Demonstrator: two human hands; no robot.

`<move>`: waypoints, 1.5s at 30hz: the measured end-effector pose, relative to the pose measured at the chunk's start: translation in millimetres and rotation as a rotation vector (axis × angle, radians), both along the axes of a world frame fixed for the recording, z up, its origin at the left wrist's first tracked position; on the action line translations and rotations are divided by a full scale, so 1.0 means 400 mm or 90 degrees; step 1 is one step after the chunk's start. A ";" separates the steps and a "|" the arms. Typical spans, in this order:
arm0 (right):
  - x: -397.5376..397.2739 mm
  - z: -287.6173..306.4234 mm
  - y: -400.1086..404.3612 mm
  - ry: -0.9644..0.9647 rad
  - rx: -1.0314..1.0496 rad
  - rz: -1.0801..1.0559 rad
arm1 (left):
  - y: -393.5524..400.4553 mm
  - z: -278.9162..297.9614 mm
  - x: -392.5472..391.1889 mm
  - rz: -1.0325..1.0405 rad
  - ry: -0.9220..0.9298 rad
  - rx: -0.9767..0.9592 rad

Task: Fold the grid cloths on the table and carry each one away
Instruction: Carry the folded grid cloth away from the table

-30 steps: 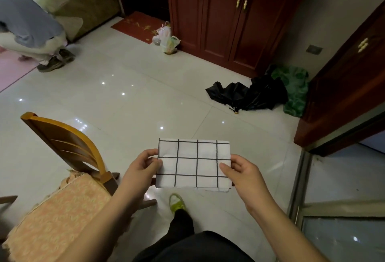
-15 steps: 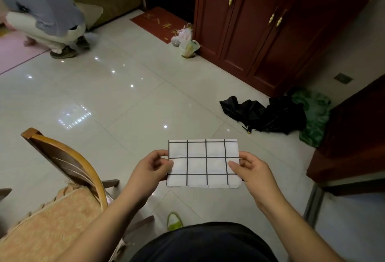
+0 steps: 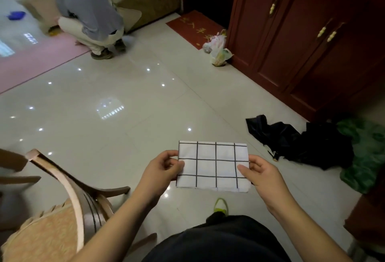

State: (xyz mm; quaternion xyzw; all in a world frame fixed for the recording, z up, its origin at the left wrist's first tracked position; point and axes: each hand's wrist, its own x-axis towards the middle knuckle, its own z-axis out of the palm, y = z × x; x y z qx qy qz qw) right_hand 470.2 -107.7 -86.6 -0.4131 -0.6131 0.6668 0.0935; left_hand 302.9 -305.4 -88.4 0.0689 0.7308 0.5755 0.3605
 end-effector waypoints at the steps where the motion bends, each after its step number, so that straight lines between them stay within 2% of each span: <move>1: -0.019 0.001 0.038 0.006 -0.005 0.014 | 0.028 0.002 -0.010 0.012 0.005 -0.003; 6: -0.119 0.012 0.188 0.019 -0.028 0.092 | 0.125 0.014 -0.055 0.082 0.002 -0.006; 13: -0.289 0.005 0.250 0.010 -0.050 0.211 | 0.133 0.003 -0.119 0.207 -0.028 -0.007; 24: -0.685 -0.019 0.144 -0.045 -0.036 0.415 | -0.024 -0.032 -0.346 0.352 -0.046 0.017; 35: -1.085 -0.010 -0.024 -0.036 -0.031 0.530 | -0.193 -0.036 -0.597 0.496 -0.052 0.024; 45: -1.390 -0.028 -0.056 -0.036 -0.045 0.637 | -0.203 -0.039 -0.797 0.623 -0.040 0.022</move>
